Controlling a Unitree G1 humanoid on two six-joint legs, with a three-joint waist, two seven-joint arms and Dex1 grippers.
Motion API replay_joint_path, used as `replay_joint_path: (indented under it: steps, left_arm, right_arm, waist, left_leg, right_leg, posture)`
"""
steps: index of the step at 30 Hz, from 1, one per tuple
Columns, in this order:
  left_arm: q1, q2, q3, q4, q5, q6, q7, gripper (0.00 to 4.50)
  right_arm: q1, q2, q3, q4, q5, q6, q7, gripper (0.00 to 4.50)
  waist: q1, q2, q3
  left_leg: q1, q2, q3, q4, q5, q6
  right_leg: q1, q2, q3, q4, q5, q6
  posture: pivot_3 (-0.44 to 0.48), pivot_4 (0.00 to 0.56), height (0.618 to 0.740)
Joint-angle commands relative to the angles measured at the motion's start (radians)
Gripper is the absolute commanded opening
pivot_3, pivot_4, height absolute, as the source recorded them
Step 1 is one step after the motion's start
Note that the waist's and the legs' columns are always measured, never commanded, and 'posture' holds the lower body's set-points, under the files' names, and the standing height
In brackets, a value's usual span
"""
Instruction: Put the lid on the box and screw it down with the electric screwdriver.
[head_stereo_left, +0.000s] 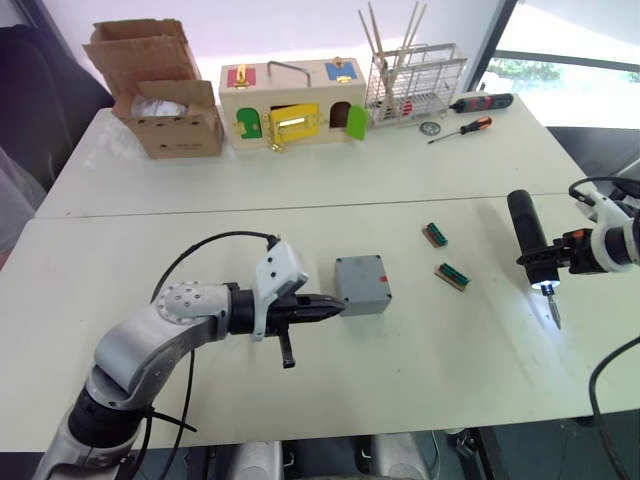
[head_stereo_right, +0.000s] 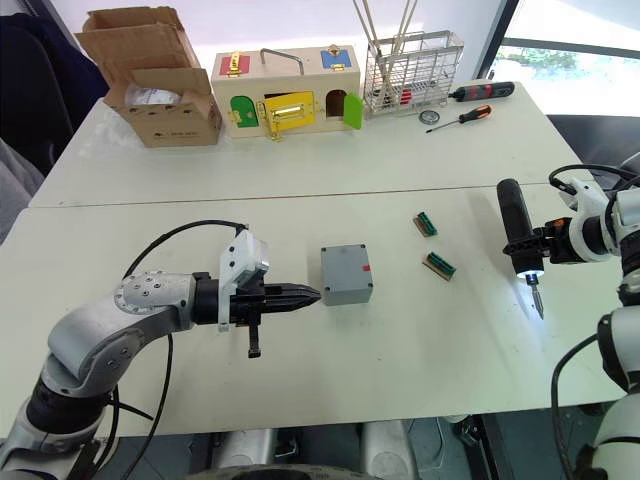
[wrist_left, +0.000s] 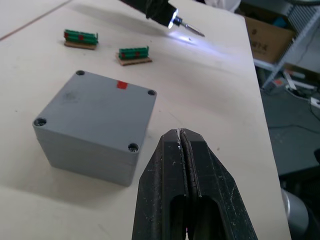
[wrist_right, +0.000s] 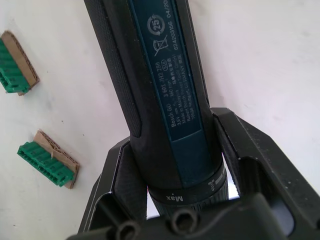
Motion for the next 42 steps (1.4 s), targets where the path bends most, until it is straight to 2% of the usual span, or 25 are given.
replay_joint_path:
  steps: [1,3,4,6,8,11,14,17,19,22,23,26,29,33,36,42]
  left_arm:
    - [-0.005,-0.004,0.024,-0.02,-0.035,-0.02,0.004,0.0]
    - [-0.003,0.001,0.027,-0.022,-0.041,-0.018,0.005,0.0]
    - [-0.002,0.002,0.029,-0.022,-0.045,-0.017,0.008,0.0]
    - [-0.005,-0.003,0.035,-0.015,-0.041,-0.029,0.019,0.0]
    - [-0.019,-0.021,0.043,0.006,-0.023,-0.058,0.039,0.0]
    - [-0.077,-0.088,0.094,0.093,0.026,-0.163,0.111,0.0]
    - [-0.177,-0.161,0.212,0.223,0.045,-0.248,0.218,0.0]
    - [-0.239,-0.13,0.33,0.315,0.006,-0.248,0.232,0.0]
    - [-0.237,-0.1,0.375,0.338,-0.025,-0.227,0.219,0.0]
    - [-0.208,-0.058,0.414,0.352,-0.034,-0.219,0.209,0.0]
    - [-0.187,-0.04,0.422,0.348,-0.047,-0.201,0.202,0.0]
    - [-0.031,0.004,0.422,0.246,-0.11,-0.108,0.185,0.0]
    - [0.132,-0.019,0.402,0.143,-0.165,-0.047,0.222,0.0]
    - [0.266,-0.073,0.367,0.042,-0.22,-0.005,0.274,0.0]
    - [0.351,-0.087,0.338,-0.026,-0.252,0.016,0.293,0.0]
    - [0.439,-0.051,0.305,-0.059,-0.25,0.015,0.282,0.0]
  right_arm:
    - [-0.042,0.013,-0.028,0.081,-0.074,-0.057,0.025,1.82]
    - [-0.046,0.031,-0.048,0.118,-0.097,-0.082,0.008,2.86]
    - [-0.047,0.036,-0.059,0.133,-0.107,-0.095,0.001,3.14]
    - [-0.054,0.045,-0.088,0.155,-0.12,-0.106,-0.019,4.02]
    - [-0.065,0.052,-0.117,0.168,-0.127,-0.106,-0.027,4.48]
    - [-0.08,0.06,-0.166,0.176,-0.139,-0.129,-0.073,4.48]
    - [-0.113,0.057,-0.239,0.165,-0.13,-0.177,-0.13,4.48]
    - [-0.154,0.048,-0.33,0.122,-0.086,-0.161,-0.138,4.48]
    - [-0.113,0.044,-0.374,0.04,-0.065,-0.173,-0.129,4.48]
    - [0.019,0.047,-0.478,-0.165,0.015,-0.148,-0.122,4.48]
    - [0.096,0.065,-0.553,-0.278,0.068,-0.151,-0.133,4.48]
    - [0.441,0.182,-0.843,-0.784,0.29,-0.118,-0.143,4.48]
    - [0.709,0.32,-1.037,-1.117,0.497,0.014,-0.183,4.48]
    - [0.924,0.426,-1.092,-1.329,0.618,0.073,-0.261,4.48]
    - [1.072,0.451,-1.079,-1.426,0.648,0.05,-0.262,4.48]
    - [1.225,0.447,-1.019,-1.432,0.611,-0.058,-0.242,4.48]
  waist:
    - [0.001,0.0,0.0]
    - [-0.001,0.0,0.0]
    - [-0.003,0.0,0.0]
    - [-0.003,0.0,0.0]
    - [-0.004,0.0,0.0]
    - [-0.003,0.0,0.0]
    - [-0.002,0.0,0.0]
    - [-0.01,0.0,0.0]
    - [-0.011,0.0,0.0]
    - [-0.004,0.0,0.0]
    - [0.0,0.0,0.0]
    - [0.003,-0.001,0.0]
    - [0.016,-0.001,0.0]
    - [0.023,-0.001,0.0]
    - [0.02,-0.004,-0.003]
    - [0.017,-0.003,-0.004]
  left_leg:
    - [0.0,0.0,0.0,0.001,0.0,0.0]
    - [0.0,0.0,0.0,0.001,0.0,0.0]
    - [0.0,0.0,0.0,0.001,0.0,0.0]
    - [0.0,0.0,0.0,0.001,0.0,0.0]
    - [0.0,0.0,0.0,0.001,0.0,0.0]
    - [0.002,0.0,0.0,0.001,0.0,-0.001]
    - [0.002,0.0,0.0,0.001,0.001,-0.001]
    - [0.003,0.0,0.001,0.0,0.001,-0.001]
    - [0.004,0.0,0.001,-0.003,0.001,-0.001]
    - [0.004,0.0,0.001,-0.004,0.001,-0.002]
    - [0.004,0.0,0.001,-0.004,0.001,-0.002]
    - [0.003,0.0,0.0,-0.002,0.001,-0.002]
    - [0.004,0.001,-0.002,-0.002,0.001,-0.002]
    - [0.004,0.001,-0.003,0.002,0.0,-0.002]
    - [0.007,0.001,-0.007,0.001,-0.003,0.004]
    - [0.007,0.001,-0.006,0.0,-0.003,0.004]
  right_leg:
    - [0.001,0.0,0.0,0.0,0.0,0.0]
    - [0.001,0.0,0.0,0.0,0.0,0.0]
    - [0.001,-0.001,0.0,0.0,0.0,0.0]
    - [0.002,-0.001,0.0,0.0,0.0,0.0]
    - [0.002,0.0,0.0,0.0,0.0,0.0]
    - [0.002,0.0,0.0,0.001,0.0,0.0]
    - [0.003,0.0,0.0,0.001,0.0,0.0]
    - [0.003,0.0,0.0,0.001,0.0,0.001]
    - [0.003,0.001,0.0,-0.001,0.0,0.001]
    - [0.003,0.0,-0.001,-0.002,0.0,0.002]
    - [0.004,0.0,-0.001,-0.002,0.0,0.002]
    - [0.005,0.0,-0.003,-0.002,0.0,0.003]
    - [0.007,-0.001,-0.003,-0.001,0.0,0.003]
    - [0.007,-0.001,-0.003,0.001,0.001,0.002]
    - [0.011,-0.002,-0.002,-0.001,0.001,0.001]
    - [0.008,-0.001,-0.002,0.0,0.0,0.0]
  posture:
    - [0.0,0.15,0.728]
    - [0.0,0.15,0.728]
    - [0.0,0.15,0.728]
    - [0.0,0.15,0.728]
    - [0.0,0.15,0.728]
    - [0.0,0.15,0.728]
    - [0.0,0.15,0.728]
    - [0.0,0.15,0.728]
    - [0.0,0.15,0.728]
    - [0.0,0.15,0.728]
    - [0.0,0.15,0.728]
    - [0.0,0.15,0.728]
    - [0.0,0.15,0.728]
    - [0.0,0.15,0.728]
    - [0.0,0.15,0.728]
    - [0.0,0.15,0.728]
